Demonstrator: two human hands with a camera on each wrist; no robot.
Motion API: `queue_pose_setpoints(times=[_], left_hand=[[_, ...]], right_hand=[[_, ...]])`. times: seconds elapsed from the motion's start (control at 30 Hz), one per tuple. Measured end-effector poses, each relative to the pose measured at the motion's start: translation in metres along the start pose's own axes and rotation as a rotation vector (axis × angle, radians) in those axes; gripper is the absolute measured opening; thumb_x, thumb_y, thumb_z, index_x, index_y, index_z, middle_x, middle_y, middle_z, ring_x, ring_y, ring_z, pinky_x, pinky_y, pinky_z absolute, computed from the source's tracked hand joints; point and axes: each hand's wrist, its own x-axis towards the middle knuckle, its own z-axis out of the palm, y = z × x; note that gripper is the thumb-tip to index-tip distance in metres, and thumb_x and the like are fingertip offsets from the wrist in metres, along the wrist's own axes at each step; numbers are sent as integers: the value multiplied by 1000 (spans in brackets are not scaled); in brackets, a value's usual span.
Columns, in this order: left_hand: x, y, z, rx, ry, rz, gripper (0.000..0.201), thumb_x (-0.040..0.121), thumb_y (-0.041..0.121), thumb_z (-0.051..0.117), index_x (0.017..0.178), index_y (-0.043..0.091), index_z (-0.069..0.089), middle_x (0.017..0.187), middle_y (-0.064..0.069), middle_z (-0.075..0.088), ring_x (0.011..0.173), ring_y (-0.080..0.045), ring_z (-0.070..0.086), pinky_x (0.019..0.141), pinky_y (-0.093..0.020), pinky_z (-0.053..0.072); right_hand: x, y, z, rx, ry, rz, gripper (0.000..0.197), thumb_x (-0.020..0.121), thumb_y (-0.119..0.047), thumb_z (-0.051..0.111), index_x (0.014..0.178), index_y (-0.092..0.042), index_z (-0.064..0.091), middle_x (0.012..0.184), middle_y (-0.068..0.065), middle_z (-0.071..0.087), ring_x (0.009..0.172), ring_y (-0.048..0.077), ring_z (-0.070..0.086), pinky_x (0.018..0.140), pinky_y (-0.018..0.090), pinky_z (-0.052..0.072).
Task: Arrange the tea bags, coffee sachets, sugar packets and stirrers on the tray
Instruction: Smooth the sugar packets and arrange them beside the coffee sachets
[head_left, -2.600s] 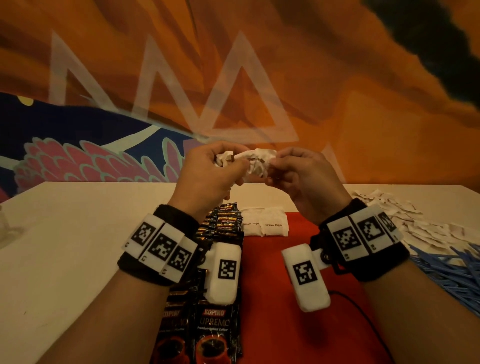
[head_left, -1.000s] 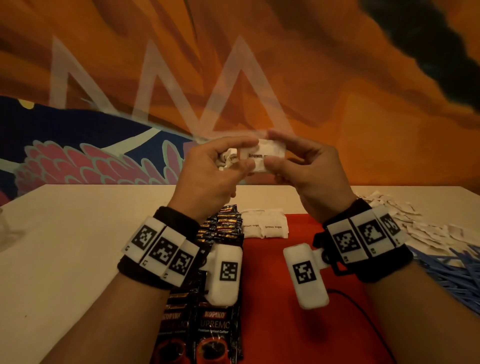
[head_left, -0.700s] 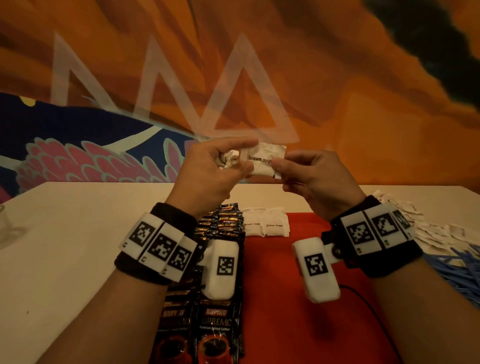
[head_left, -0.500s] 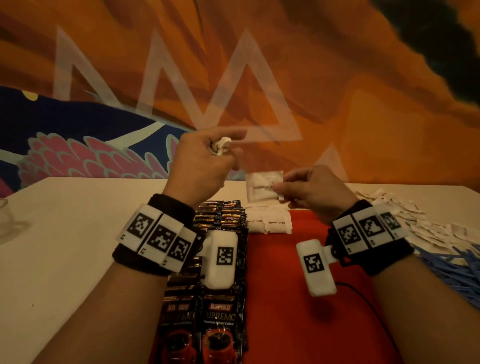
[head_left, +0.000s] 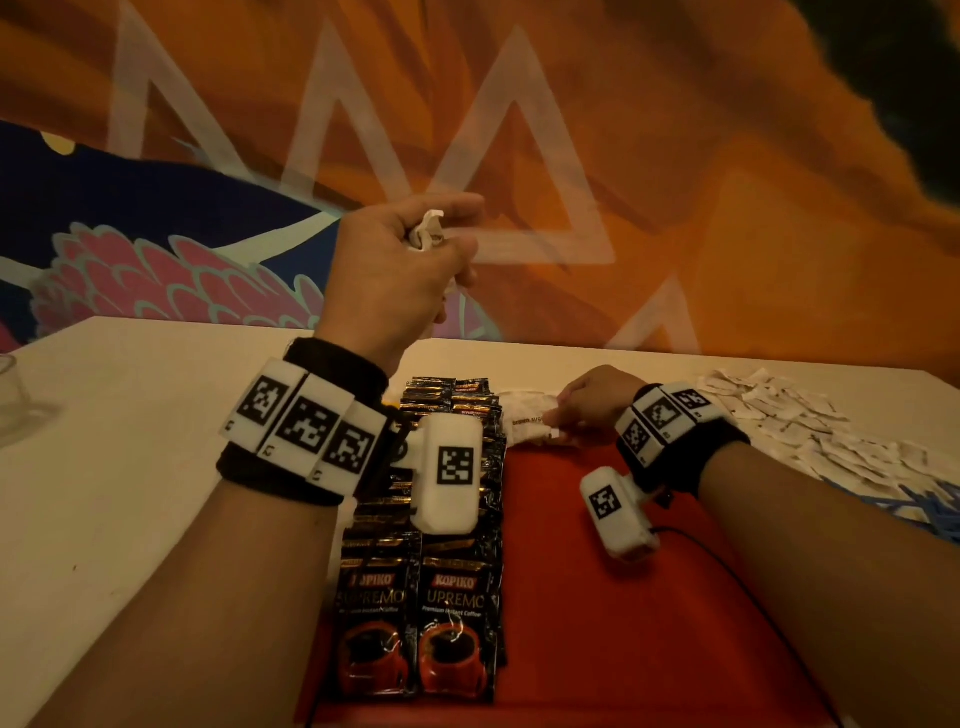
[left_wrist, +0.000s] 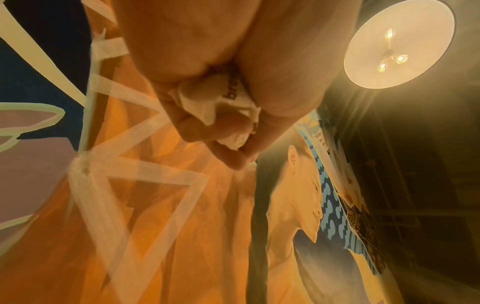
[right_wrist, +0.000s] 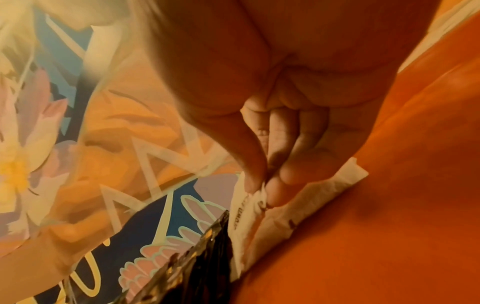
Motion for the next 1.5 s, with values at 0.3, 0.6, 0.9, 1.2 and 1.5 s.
queue_pose_setpoints(times=[0.3,0.6,0.9,1.2,1.5], left_hand=[[1,0,0,-15,4,-8,25,93,5,65,112,20,71,83,1,69,55,0,59,45,-17,42],[2,-3,0,-22,8,-3,24,93,5,64,109,22,70,95,4,71,64,-3,63,47,-18,44],[1,-4,0,0,4,5,23,94,5,64,110,21,70,88,1,70,59,0,61,45,-19,44],[2,-7,1,-11,1,-17,21,94,7,65,108,21,70,97,1,71,61,-4,62,45,-19,43],[2,-9,10,-162,-55,-175,21,100,32,59,95,13,66,71,0,63,52,-11,55,39,-21,33]], right_hand=[[10,-10,14,-376,76,-7,42,75,-37,83,103,-8,69,101,10,73,95,25,70,86,39,59],[1,-16,11,-463,163,-299,24,71,-24,87,82,-19,67,84,-2,66,82,15,60,62,24,44],[0,-19,23,-707,-63,-427,22,73,-13,84,90,-22,71,89,-5,70,84,13,64,69,23,47],[6,-22,26,-695,-33,-430,24,75,-12,83,95,-22,74,98,-4,70,92,15,65,79,30,54],[-17,-33,-19,-256,202,-583,16,82,-29,80,93,-21,72,93,-6,72,87,9,66,85,30,54]])
